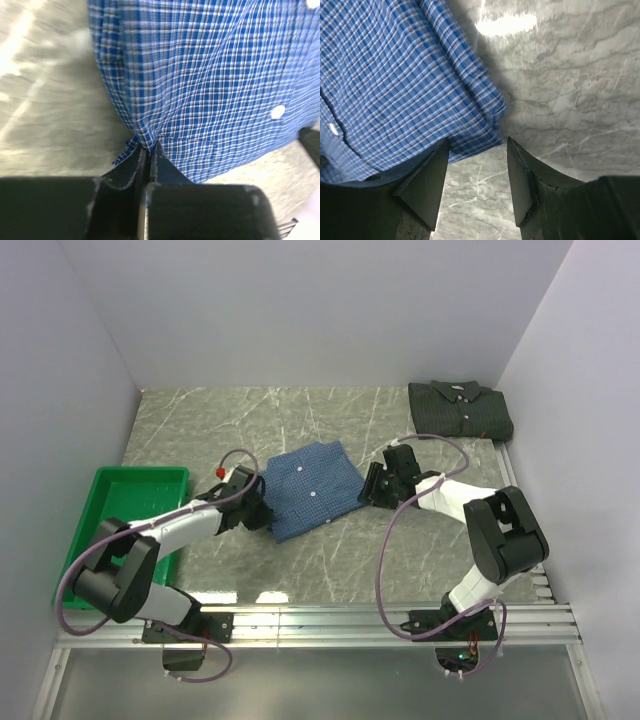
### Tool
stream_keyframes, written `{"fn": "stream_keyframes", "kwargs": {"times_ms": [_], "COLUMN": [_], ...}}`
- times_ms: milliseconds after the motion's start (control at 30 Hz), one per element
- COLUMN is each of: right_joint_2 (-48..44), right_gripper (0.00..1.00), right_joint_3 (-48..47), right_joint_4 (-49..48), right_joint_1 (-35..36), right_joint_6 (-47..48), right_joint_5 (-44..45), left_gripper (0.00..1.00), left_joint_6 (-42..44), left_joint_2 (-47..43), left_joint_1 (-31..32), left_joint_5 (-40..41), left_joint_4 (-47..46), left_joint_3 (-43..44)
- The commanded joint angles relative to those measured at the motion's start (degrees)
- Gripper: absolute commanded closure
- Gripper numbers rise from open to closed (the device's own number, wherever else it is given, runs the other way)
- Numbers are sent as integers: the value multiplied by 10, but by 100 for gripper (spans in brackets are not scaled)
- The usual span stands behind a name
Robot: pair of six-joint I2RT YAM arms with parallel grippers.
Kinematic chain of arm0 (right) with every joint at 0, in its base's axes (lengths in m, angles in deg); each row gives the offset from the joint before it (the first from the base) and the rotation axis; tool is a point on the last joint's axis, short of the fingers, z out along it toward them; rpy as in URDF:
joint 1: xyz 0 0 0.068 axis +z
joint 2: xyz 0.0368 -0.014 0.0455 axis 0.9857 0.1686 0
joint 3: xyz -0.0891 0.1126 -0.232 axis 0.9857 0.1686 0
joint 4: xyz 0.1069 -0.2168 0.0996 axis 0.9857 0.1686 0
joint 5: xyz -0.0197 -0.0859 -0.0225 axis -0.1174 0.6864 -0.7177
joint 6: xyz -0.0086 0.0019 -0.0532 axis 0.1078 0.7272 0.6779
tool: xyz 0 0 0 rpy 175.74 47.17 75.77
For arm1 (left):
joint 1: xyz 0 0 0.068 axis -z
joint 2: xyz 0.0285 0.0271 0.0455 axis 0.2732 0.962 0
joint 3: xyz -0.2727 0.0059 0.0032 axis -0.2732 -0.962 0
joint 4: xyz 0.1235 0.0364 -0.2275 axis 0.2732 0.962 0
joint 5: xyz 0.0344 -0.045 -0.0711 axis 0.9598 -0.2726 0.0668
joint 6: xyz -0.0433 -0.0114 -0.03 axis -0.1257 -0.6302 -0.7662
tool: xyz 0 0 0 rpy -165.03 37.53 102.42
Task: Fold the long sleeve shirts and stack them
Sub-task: Fold the shirt
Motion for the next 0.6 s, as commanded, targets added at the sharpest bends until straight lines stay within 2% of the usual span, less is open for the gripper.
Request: {"fn": "stream_keyframes", "kwargs": {"times_ms": [0, 133, 400, 500, 567], "right_joint_2": [-27, -58, -81, -94, -97], "right_gripper": [43, 43, 44, 44, 44], "right_joint_3": [12, 23, 26, 34, 36], "right_joint_4": [-15, -16, -11, -9, -7], "right_joint_1": [-1, 0, -1, 0, -1], "right_joint_6": [-4, -9, -11, -7, -4], "right_joint_5": [-6, -11, -17, -15, -8], "left_gripper": [97, 98, 94, 94, 90], "left_joint_6": [15, 31, -12, -11, -5], "left_joint_2": [-49, -73, -59, -104, -128], "left_joint_1": [-33, -69, -99, -102, -104], "left_joint_5": [-18, -57, -188, -181, -148], "left_joint_4": [-23, -41, -184, -183, -160], "left_joint_3": [-22, -60, -149, -173, -174]}}
